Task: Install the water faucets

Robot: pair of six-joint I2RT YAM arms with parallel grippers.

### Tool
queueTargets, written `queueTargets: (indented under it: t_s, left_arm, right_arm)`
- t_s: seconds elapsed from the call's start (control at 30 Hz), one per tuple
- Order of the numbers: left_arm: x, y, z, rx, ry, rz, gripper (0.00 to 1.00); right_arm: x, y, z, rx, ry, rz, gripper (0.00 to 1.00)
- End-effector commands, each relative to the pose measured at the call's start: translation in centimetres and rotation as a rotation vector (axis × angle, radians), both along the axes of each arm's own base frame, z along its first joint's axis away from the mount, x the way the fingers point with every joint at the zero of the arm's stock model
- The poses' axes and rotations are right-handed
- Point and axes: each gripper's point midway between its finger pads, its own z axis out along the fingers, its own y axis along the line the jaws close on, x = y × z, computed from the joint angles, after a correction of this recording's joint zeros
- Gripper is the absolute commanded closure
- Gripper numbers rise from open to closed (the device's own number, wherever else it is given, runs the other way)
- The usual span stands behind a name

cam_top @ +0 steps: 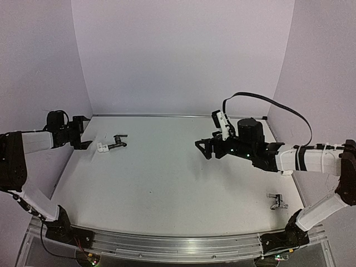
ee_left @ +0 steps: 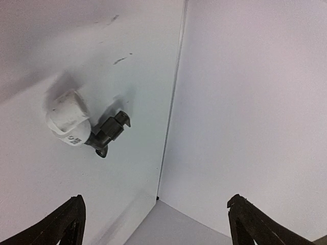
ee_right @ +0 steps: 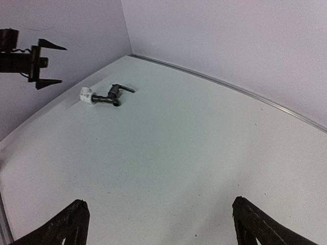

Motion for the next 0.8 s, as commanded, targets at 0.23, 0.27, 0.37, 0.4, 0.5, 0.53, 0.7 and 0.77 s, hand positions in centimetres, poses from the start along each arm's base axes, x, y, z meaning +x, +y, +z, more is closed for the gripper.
queueTargets:
  t_s: [0.23, 0.27, 0.37, 0.4, 0.5, 0.53, 0.7, 0.77]
  left_arm:
    - [-0.5, -9.8, 10.9, 0.564, -0.495, -0.384, 0.0]
    - [-0.6, -10.5, 11.3, 0.578, -0.521, -0.415, 0.0]
    - [-0.9, -12.2, 12.5, 0.613, -0.603, -0.505, 0.01]
    - [-1.1, -12.7, 12.8, 0.619, -0.627, -0.535, 0.02]
    - [-1.7, -13.8, 13.5, 0.621, -0.686, -0.608, 0.02]
    - [-2.0, -14.1, 13.7, 0.618, -0.705, -0.63, 0.02]
    - [-3.4, -15.3, 14.7, 0.599, -0.777, -0.714, 0.02]
    - [-4.1, -15.7, 15.2, 0.596, -0.813, -0.745, 0.02]
  right_arm:
    - [4.2, -14.7, -7.4, -0.053, 0.518, -0.525, 0.02]
    - [4.0, -16.1, -7.8, -0.036, 0.557, -0.564, 0.02]
    - [3.2, -21.3, -8.8, 0.041, 0.672, -0.716, 0.02]
    - [2.9, -23.0, -9.1, 0.058, 0.706, -0.765, 0.02]
    - [1.8, -28.0, -9.7, 0.076, 0.769, -0.908, 0.02]
    - [1.6, -29.9, -9.9, 0.065, 0.775, -0.962, 0.02]
    - [0.9, -36.0, -9.9, -0.046, 0.756, -1.161, 0.02]
    - [0.8, -37.5, -9.8, -0.065, 0.755, -1.211, 0.02]
